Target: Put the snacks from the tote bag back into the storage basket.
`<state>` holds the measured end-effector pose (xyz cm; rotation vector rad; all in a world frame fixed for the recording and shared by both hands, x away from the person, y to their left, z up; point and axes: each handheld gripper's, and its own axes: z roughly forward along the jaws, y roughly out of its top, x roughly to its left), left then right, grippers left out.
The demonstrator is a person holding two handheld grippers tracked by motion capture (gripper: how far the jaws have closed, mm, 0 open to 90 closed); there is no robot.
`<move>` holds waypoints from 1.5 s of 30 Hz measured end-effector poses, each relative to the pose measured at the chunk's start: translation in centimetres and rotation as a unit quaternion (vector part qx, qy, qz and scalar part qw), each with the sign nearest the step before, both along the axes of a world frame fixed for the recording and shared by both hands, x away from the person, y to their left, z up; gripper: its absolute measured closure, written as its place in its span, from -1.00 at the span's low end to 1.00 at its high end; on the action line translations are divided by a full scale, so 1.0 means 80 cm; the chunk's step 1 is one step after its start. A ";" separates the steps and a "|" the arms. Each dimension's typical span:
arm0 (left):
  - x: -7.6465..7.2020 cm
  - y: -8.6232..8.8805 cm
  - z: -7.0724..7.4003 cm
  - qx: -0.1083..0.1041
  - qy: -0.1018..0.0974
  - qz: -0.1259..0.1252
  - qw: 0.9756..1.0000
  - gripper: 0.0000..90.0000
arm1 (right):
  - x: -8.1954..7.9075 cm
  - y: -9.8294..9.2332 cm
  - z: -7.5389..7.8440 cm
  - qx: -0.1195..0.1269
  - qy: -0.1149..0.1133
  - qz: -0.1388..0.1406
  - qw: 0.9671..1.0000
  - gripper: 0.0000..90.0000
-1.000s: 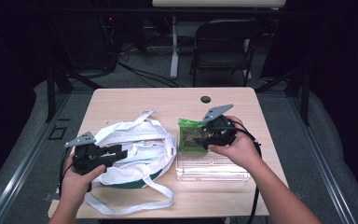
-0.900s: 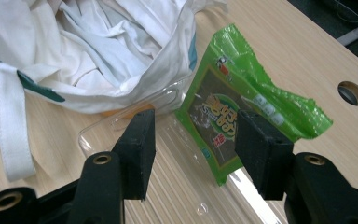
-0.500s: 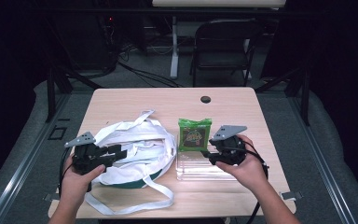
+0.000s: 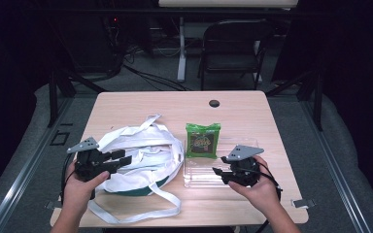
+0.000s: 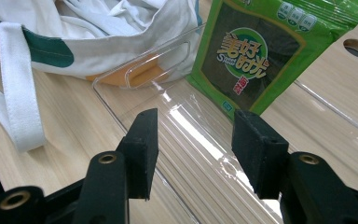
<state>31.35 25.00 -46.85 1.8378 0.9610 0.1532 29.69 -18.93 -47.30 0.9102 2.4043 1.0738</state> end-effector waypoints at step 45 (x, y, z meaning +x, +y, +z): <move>0.005 0.003 -0.012 0.016 0.009 0.014 1.000 0.13 | -0.010 -0.017 -0.040 0.056 0.000 -0.034 0.998 0.21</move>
